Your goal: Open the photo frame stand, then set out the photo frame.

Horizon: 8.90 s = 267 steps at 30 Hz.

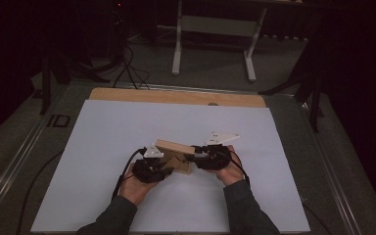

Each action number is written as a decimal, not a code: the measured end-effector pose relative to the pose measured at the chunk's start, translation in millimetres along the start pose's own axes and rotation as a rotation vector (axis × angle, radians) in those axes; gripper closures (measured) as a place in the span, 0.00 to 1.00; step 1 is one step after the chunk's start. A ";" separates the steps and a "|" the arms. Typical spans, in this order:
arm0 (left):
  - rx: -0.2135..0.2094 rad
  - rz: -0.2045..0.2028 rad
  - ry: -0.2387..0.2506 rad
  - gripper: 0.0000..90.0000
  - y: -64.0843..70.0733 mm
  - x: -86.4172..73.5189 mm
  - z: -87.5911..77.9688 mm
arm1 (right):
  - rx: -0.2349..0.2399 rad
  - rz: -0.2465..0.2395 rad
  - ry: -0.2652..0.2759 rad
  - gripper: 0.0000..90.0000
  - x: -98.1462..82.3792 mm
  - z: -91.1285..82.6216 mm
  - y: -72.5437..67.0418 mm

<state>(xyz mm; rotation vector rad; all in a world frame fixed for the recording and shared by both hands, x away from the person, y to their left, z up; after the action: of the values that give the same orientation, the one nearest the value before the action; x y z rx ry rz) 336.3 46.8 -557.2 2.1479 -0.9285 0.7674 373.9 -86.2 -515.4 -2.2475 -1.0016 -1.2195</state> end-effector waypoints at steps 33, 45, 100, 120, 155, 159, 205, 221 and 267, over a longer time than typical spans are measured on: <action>-0.088 -0.065 0.051 0.69 -2.1 -5.6 -1.2 | 0.070 0.027 -0.009 0.50 -3.6 2.0 -16.9; -0.132 -0.102 0.051 0.66 1.5 -25.3 -9.0 | 0.088 -0.013 -0.036 0.44 -7.7 -2.9 -29.1; 0.014 0.032 0.132 0.65 3.2 -28.1 -46.5 | 0.070 -0.026 0.023 0.34 4.6 -27.7 -33.1; 0.025 0.053 0.162 0.67 6.0 -23.8 -55.0 | -0.024 0.058 0.120 0.57 16.8 -48.6 -4.5; 0.104 0.075 0.148 1.00 4.5 -8.4 -45.8 | -0.138 0.090 0.029 1.00 -18.1 -4.0 -5.6; 0.107 0.069 0.144 1.00 3.2 -8.4 -43.6 | -0.134 0.088 0.027 1.00 -18.2 -3.8 -6.4; 0.072 0.101 0.118 1.00 18.2 -2.0 -32.0 | -0.098 0.030 0.010 1.00 -21.1 -8.3 -24.1; 0.079 0.090 0.118 1.00 15.3 -2.8 -33.2 | -0.069 0.001 0.010 1.00 -19.8 -6.0 -37.0; 0.061 0.035 0.121 1.00 7.3 -11.0 -27.4 | -0.029 -0.039 0.002 1.00 -20.5 -1.8 -57.4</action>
<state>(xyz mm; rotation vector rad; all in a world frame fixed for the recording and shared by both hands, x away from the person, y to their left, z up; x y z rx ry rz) 317.4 68.0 -546.0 2.1168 -0.8924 0.9434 322.7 -57.3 -531.4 -2.2584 -1.0381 -1.2595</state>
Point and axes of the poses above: each handheld gripper's, and its own axes: z roughly forward along the jaws, x roughly out of its top, y roughly to its right, the point moved 8 cm from there along z, roughly forward along the jaws, and after that the axes turned 14 degrees about -x, right-handed, at the moved point
